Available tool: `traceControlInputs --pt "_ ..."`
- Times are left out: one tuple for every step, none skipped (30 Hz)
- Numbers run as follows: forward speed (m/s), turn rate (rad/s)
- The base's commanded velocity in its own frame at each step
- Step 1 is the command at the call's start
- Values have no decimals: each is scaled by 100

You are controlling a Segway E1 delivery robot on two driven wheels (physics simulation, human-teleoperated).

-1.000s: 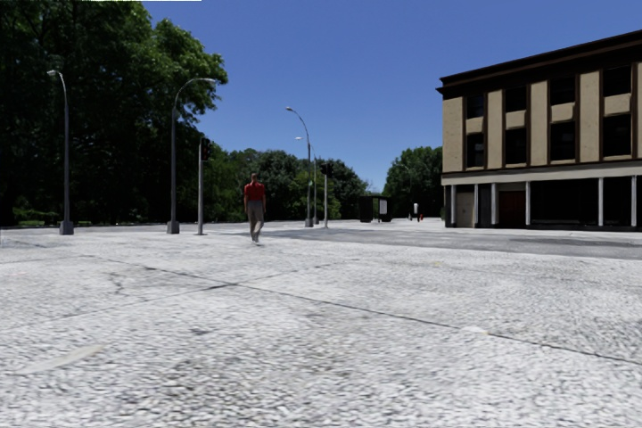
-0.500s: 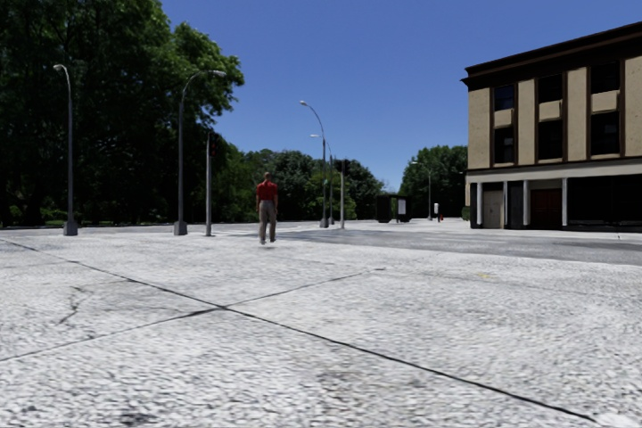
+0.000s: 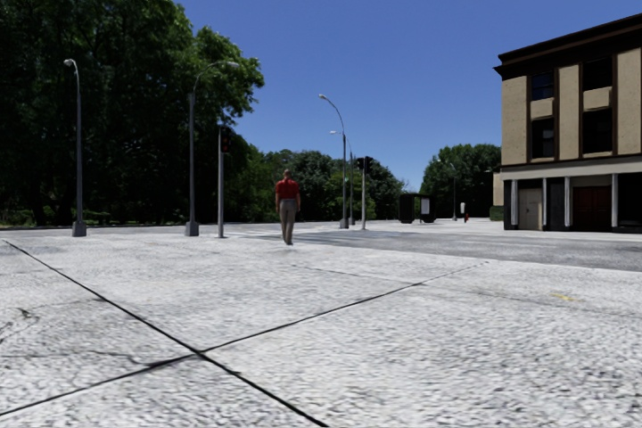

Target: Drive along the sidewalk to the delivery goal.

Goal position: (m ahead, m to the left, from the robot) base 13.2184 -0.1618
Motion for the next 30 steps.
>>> traceControlInputs --pt "200 27" --pt "200 27" --pt "200 27" --pt "200 27" --pt "200 27" --pt "200 27" --pt "200 27" --pt "200 27" --pt "200 27" --pt "200 27" --pt "200 27" --pt "200 28" --pt "200 28" --pt "200 28" --pt "200 28" --pt "200 28" --pt "200 28" --pt "200 28" --pt "200 28" --pt "200 28" --pt "200 28" --pt "200 28" --pt "200 28" --pt "200 28" --pt "200 16" --pt "200 16" --pt "200 0" --pt "200 0" --pt "200 0" --pt "200 0"
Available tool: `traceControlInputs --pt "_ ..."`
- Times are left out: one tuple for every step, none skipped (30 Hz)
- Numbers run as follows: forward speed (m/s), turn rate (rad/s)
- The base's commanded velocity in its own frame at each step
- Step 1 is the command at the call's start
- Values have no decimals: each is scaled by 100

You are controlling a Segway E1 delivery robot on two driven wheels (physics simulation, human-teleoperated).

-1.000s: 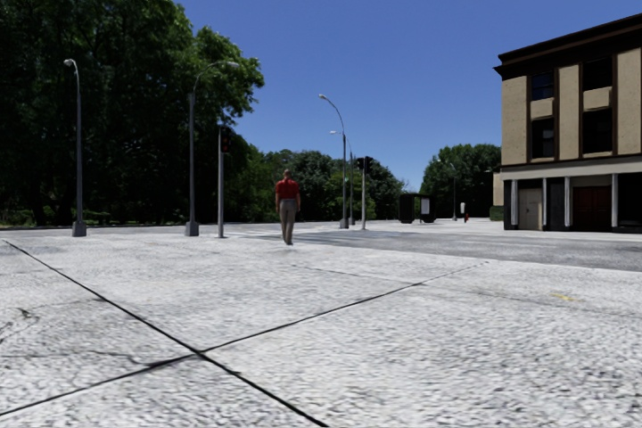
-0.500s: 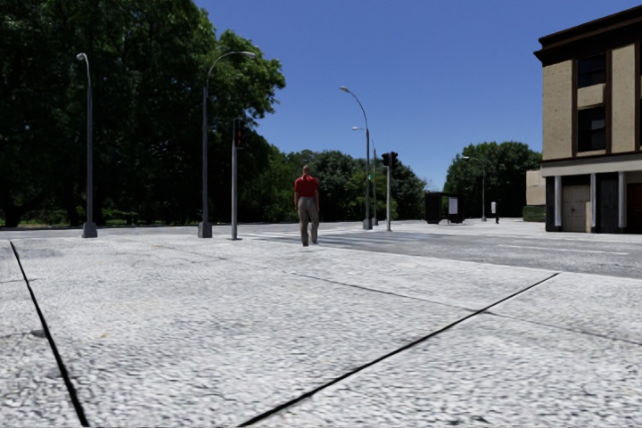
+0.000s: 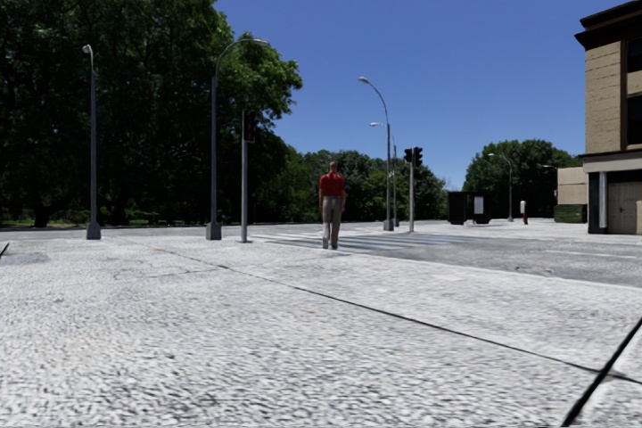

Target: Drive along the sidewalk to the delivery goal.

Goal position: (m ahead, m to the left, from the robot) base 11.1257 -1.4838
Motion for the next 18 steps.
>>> traceControlInputs --pt "200 0" --pt "200 0" --pt "200 0" --pt "200 0" --pt "200 0" --pt "200 0" --pt "200 0" --pt "200 0" --pt "200 0" --pt "200 0" --pt "200 0" --pt "200 0" --pt "200 0" --pt "200 0" --pt "200 0" --pt "200 0" --pt "200 0" --pt "200 0"
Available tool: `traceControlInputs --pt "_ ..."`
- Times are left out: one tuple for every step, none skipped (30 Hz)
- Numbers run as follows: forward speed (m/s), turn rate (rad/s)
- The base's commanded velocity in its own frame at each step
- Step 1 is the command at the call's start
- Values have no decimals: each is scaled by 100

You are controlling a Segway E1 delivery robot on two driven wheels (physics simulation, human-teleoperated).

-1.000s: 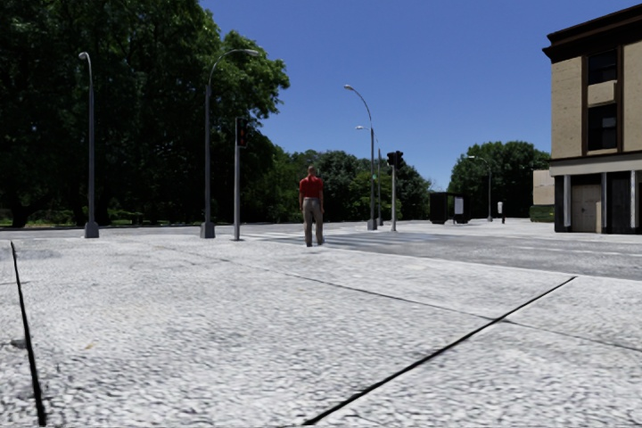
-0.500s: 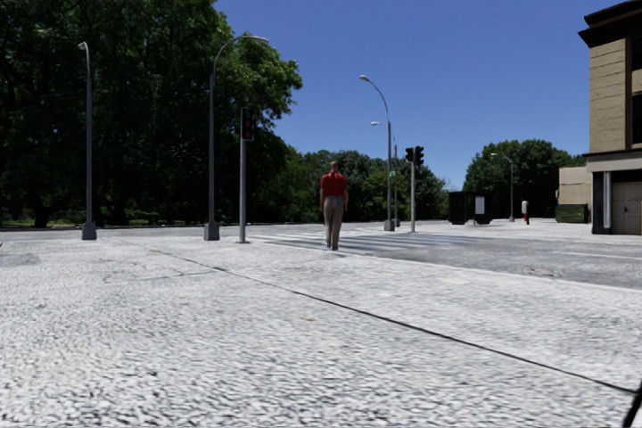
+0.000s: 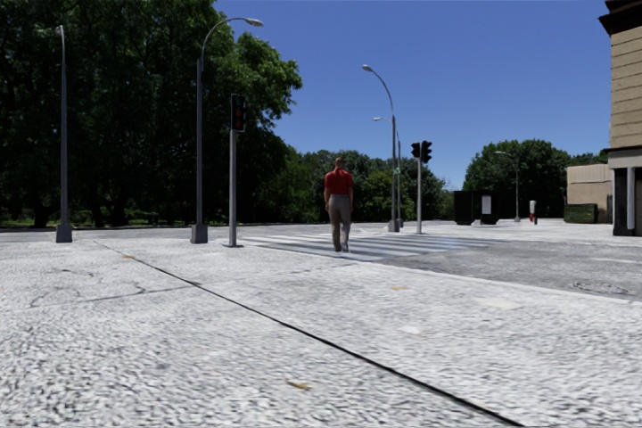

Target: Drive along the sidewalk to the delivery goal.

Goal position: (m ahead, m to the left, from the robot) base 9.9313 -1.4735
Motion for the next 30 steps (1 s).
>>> traceControlInputs --pt "200 0" --pt "200 0" --pt "200 0" --pt "200 0" --pt "200 0" --pt "200 0" --pt "200 0" --pt "200 0" --pt "200 0" --pt "200 0" --pt "200 0" --pt "200 0" --pt "200 0" --pt "200 0" --pt "200 0" --pt "200 0" --pt "200 0" --pt "200 0" --pt "200 0" --pt "200 0" --pt "200 0" --pt "200 0" --pt "200 0" --pt "200 0" --pt "200 0" --pt "200 0" --pt "200 0" --pt "200 0" --pt "200 0" --pt "200 0"
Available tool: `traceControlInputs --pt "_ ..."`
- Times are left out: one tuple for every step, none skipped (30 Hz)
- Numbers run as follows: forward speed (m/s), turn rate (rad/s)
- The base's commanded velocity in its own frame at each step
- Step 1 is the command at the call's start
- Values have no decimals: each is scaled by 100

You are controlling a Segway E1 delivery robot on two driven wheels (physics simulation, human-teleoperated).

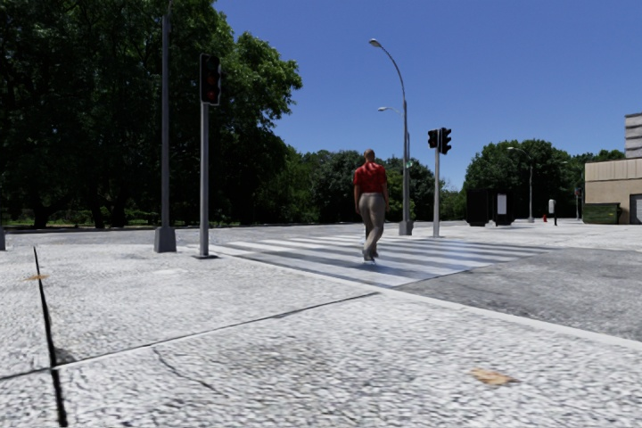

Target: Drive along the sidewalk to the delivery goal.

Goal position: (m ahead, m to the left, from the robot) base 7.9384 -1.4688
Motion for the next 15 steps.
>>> traceControlInputs --pt "200 0" --pt "200 0" --pt "200 0" --pt "200 0" --pt "200 0" --pt "200 0" --pt "200 0" --pt "200 0" --pt "200 0" --pt "200 0" --pt "200 0" --pt "200 0" --pt "200 0" --pt "200 0" --pt "200 0"
